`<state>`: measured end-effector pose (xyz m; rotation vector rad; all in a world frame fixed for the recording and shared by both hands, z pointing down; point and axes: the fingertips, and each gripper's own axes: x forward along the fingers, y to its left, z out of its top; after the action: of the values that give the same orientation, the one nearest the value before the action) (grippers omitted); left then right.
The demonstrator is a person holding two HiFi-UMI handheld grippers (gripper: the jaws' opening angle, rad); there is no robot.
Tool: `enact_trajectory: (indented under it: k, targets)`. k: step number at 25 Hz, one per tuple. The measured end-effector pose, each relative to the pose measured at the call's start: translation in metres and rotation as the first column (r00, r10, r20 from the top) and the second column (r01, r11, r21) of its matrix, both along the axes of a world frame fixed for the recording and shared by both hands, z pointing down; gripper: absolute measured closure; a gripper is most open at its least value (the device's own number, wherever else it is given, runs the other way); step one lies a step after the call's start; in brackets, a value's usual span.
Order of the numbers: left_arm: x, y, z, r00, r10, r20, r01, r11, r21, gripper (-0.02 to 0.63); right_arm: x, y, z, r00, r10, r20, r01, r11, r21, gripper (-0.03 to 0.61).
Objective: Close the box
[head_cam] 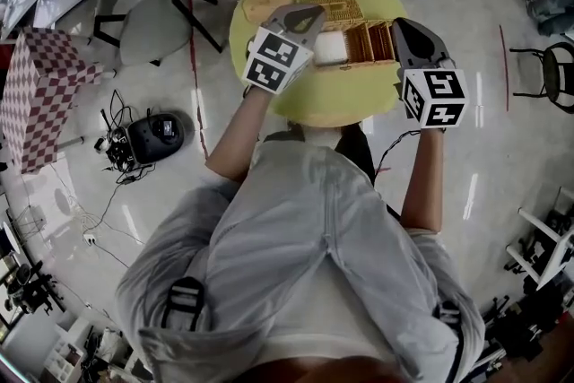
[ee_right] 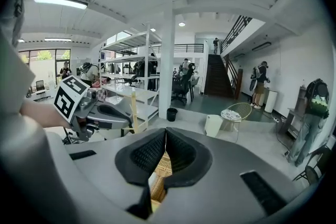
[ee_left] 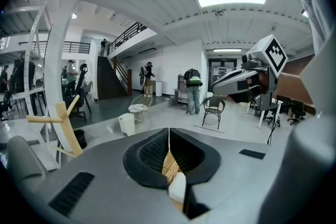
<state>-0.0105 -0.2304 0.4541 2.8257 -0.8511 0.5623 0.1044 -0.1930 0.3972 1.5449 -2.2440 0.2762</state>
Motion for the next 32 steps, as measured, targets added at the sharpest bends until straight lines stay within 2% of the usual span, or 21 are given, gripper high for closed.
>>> enact_trajectory:
  k: [4,7,11,16,19,22,27,32]
  targets:
    - [0.011,-0.028,0.017,0.998,-0.067,0.02,0.067,0.997,-0.03,0.583,0.011,-0.033,0.014,0.996,-0.087,-0.002,0.087,0.996,-0.031,0.555]
    - [0.023,-0.044,0.036,0.991,-0.122,0.045,0.125,0.99,-0.062,0.583,0.024,-0.052,0.021,0.989,-0.14,0.038,0.142,0.989,-0.038,0.555]
    - [0.045,-0.053,0.062,0.977,-0.197,0.078,0.205,0.971,-0.123,0.583,0.047,-0.072,0.029,0.97,-0.222,0.096,0.228,0.972,-0.058,0.557]
    - [0.059,-0.07,0.092,0.956,-0.265,0.129,0.285,0.942,-0.177,0.583,0.065,-0.1,0.051,0.946,-0.306,0.104,0.315,0.945,-0.091,0.555]
    - [0.061,-0.081,0.11,0.942,-0.292,0.163,0.322,0.922,-0.213,0.581,0.069,-0.111,0.065,0.934,-0.339,0.113,0.351,0.93,-0.114,0.555]
    - [0.063,-0.089,0.129,0.93,-0.302,0.208,0.348,0.906,-0.241,0.511,0.07,-0.117,0.086,0.92,-0.367,0.134,0.384,0.913,-0.139,0.555]
    - [0.07,-0.102,0.146,0.914,-0.312,0.26,0.382,0.878,-0.288,0.497,0.071,-0.125,0.106,0.901,-0.397,0.175,0.425,0.89,-0.166,0.555]
    - [0.067,-0.119,0.168,0.894,-0.325,0.309,0.418,0.852,-0.316,0.476,0.067,-0.132,0.114,0.891,-0.411,0.192,0.443,0.881,-0.169,0.555]
